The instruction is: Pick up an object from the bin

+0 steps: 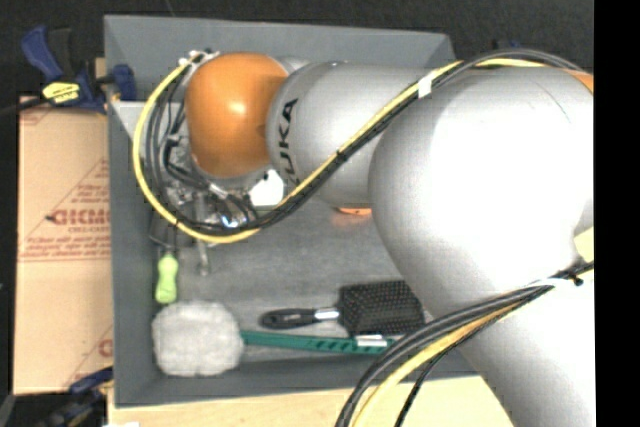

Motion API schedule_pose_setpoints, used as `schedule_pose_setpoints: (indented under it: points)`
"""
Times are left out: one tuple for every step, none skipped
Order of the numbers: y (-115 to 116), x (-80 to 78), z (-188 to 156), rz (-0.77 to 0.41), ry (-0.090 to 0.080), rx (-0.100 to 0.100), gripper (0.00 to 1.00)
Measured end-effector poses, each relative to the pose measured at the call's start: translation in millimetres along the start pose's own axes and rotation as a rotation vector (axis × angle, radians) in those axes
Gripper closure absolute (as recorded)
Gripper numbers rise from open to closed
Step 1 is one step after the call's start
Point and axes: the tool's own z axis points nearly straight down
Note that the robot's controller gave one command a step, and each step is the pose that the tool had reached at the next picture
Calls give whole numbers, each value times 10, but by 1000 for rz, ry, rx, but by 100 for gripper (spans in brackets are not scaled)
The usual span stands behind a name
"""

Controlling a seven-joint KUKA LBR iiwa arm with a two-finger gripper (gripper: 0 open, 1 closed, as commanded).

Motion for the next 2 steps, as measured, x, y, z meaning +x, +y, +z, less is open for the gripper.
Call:
schedule_pose_setpoints:
  points:
    - [74,39,-518,-143,-9,-1,0]
    - [39,49,-314,-646,-3,-1,0]
